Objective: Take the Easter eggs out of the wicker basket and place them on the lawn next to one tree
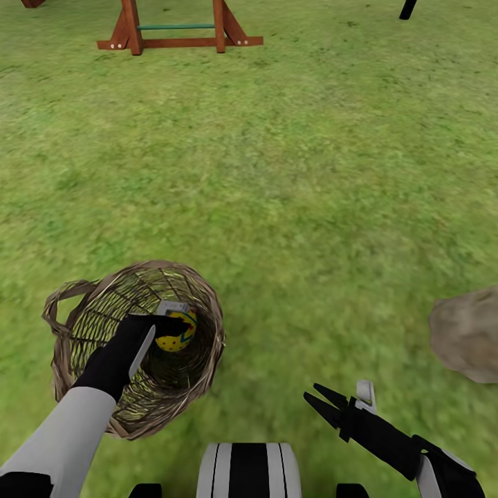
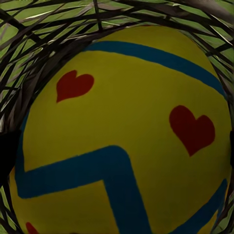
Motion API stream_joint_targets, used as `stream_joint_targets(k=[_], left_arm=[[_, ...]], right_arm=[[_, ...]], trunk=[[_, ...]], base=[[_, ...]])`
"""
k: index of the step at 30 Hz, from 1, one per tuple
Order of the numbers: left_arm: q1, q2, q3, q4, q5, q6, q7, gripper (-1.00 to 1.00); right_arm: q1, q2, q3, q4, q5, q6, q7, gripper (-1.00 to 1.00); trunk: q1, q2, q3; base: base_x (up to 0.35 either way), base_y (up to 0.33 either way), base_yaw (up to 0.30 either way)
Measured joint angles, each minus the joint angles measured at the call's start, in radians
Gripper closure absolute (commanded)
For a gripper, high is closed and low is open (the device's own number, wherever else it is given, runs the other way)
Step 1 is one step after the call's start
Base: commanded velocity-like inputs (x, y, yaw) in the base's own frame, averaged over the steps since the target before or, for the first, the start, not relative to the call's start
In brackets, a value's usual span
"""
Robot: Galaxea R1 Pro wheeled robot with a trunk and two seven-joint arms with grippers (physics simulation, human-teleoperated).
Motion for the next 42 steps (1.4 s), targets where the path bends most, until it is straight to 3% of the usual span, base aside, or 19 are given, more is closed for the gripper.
stream_joint_targets(k=[15,18,23,30,42], left_arm=[[0.000,0.000,0.003,-0.006,0.006,0.031,-0.003,1.00],[0.001,0.000,0.003,0.005,0.007,0.040,-0.003,1.00],[0.001,0.000,0.003,0.005,0.007,0.046,-0.003,1.00],[0.001,0.000,0.003,0.007,0.004,0.086,-0.003,1.00],[0.000,-0.002,0.000,0.008,0.001,0.239,0.001,1.00]], right_arm=[[0.000,0.000,-0.001,0.000,0.000,0.001,0.000,-1.00],[0.000,0.000,-0.001,0.000,0.000,0.002,0.000,-1.00],[0.000,0.000,-0.002,0.000,0.000,0.002,0.000,-1.00],[0.000,0.000,-0.001,0.000,0.000,0.002,0.000,-1.00],[0.000,-0.001,-0.001,0.000,0.000,0.002,0.000,-1.00]], trunk=[[0.000,0.000,0.000],[-0.001,0.001,0.011],[-0.001,0.001,0.012],[-0.004,0.002,0.038],[-0.010,0.005,0.085]], base=[[0.000,0.000,0.000],[0.000,0.000,0.000],[0.000,0.000,0.000],[0.000,0.000,0.000],[0.000,0.000,0.000]])
